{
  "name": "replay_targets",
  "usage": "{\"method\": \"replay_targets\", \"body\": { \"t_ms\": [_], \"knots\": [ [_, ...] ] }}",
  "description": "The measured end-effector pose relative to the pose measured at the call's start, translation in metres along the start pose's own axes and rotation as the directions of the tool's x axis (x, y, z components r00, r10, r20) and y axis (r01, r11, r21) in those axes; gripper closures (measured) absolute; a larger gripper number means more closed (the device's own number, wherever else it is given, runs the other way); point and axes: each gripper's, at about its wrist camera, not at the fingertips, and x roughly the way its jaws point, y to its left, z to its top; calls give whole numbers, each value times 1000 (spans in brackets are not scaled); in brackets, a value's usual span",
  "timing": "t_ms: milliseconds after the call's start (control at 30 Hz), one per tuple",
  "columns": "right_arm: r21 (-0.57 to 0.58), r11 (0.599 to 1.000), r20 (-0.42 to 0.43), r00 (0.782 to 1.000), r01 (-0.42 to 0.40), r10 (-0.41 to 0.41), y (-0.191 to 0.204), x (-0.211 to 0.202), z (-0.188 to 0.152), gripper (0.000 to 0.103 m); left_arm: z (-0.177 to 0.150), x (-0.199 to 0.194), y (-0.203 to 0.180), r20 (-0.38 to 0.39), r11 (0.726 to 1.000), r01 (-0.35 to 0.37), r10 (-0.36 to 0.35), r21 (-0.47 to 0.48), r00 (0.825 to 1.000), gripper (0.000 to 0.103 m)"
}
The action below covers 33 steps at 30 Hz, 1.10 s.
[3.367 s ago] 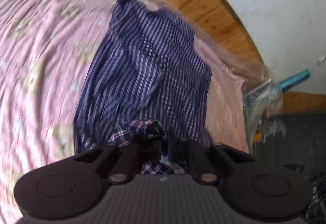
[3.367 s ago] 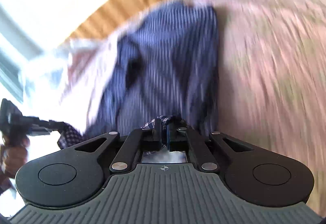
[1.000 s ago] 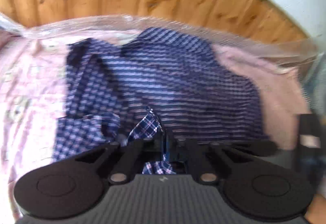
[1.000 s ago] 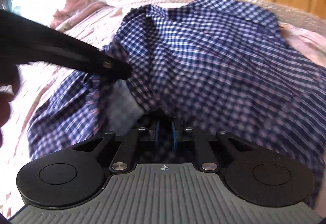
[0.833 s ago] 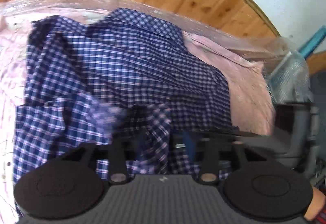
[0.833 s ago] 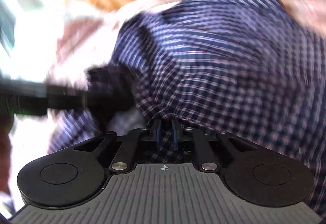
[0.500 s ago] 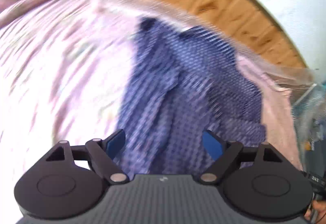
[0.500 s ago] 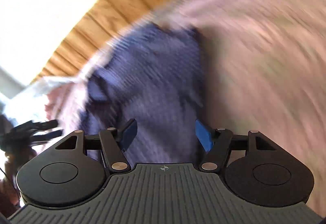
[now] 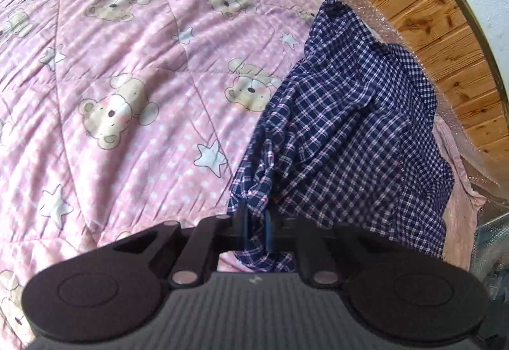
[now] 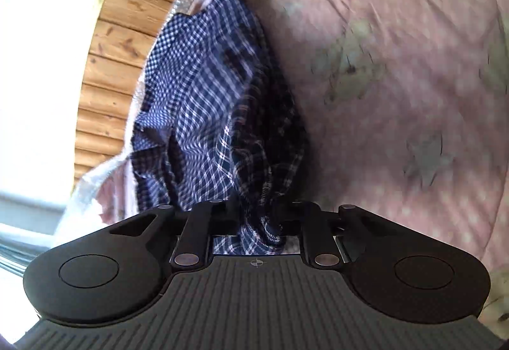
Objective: Fold clothes
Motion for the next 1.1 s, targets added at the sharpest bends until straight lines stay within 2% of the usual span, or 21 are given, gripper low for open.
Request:
{"method": "replay_targets", "body": {
  "t_ms": [100, 200, 300, 333, 367, 400, 433, 467, 533, 600, 700, 733, 800, 833, 900, 933, 967, 1000, 1033, 1067, 1100],
  "knots": [
    [-72, 997, -15, 1000, -4, 3, 7, -30, 5, 94, -18, -20, 13, -64, 999, 39, -40, -17, 997, 99],
    [-129, 991, -57, 998, 31, -39, 4, -47, 4, 94, -44, -16, 32, -115, 999, 23, -28, -47, 993, 100],
    [-138, 987, -118, 988, 79, -95, -13, -39, -2, 93, -59, -5, 47, -131, 997, 17, -26, -70, 991, 91],
    [-143, 985, -127, 985, 98, -117, -18, -34, -4, 88, -59, -4, 45, -127, 999, 13, -19, -48, 992, 91],
    [-149, 982, -125, 983, 117, -136, -19, -32, -2, 72, -56, -9, 39, -116, 1000, 8, -8, -4, 993, 87],
    [-154, 979, -119, 981, 135, -154, -19, -32, 1, 69, -52, -16, 31, -96, 999, 4, 0, 46, 995, 84],
    [-185, 969, -78, 981, 162, -179, -11, -38, 6, 59, -49, -27, 23, -57, 994, 5, 1, 106, 998, 71],
    [-221, 956, -26, 979, 194, -204, 0, -46, 11, 57, -44, -38, 14, -17, 987, 4, -1, 162, 1000, 58],
    [-347, 903, 101, 967, 253, -232, 29, -63, 21, 57, -32, -53, -5, 59, 970, 5, -20, 244, 998, 49],
    [-476, 842, 154, 967, 254, -204, 57, -65, 29, 58, -15, -49, -22, 86, 958, 23, -49, 285, 995, 47],
    [-609, 775, 66, 985, 167, -160, 83, -30, 36, 59, 5, -11, -49, 75, 947, 35, -62, 320, 995, 47],
    [-644, 749, 33, 985, 152, -172, 85, -11, 36, 64, 10, 9, -57, 45, 942, 37, -55, 333, 997, 47],
    [-671, 721, -23, 967, 173, -253, 76, 28, 40, 65, 15, 53, -65, -42, 935, 4, 11, 354, 999, 52],
    [-670, 716, -59, 948, 194, -313, 66, 46, 44, 66, 16, 58, -69, -44, 924, -13, 32, 383, 999, 53],
    [-693, 696, -78, 941, 186, -329, 66, 53, 56, 71, 26, 49, -83, -62, 902, 6, 23, 431, 998, 55],
    [-714, 679, -83, 941, 173, -328, 73, 49, 64, 69, 33, 37, -86, -77, 899, 54, -23, 434, 997, 57],
    [-736, 659, -89, 941, 158, -326, 82, 43, 72, 66, 41, 25, -89, -79, 893, 89, -60, 442, 995, 53],
    [-762, 633, -75, 952, 136, -295, 92, 35, 81, 60, 49, 10, -92, -57, 882, 100, -83, 460, 995, 48],
    [-790, 600, -53, 961, 126, -272, 103, 31, 91, 42, 59, -4, -95, -30, 872, 102, -100, 478, 995, 41],
    [-816, 565, -31, 967, 122, -253, 113, 29, 102, 33, 71, -13, -99, 7, 862, 92, -110, 498, 994, 36],
    [-841, 529, -9, 973, 118, -232, 123, 26, 113, 32, 84, -16, -106, 41, 848, 73, -111, 525, 993, 33]
  ]
}}
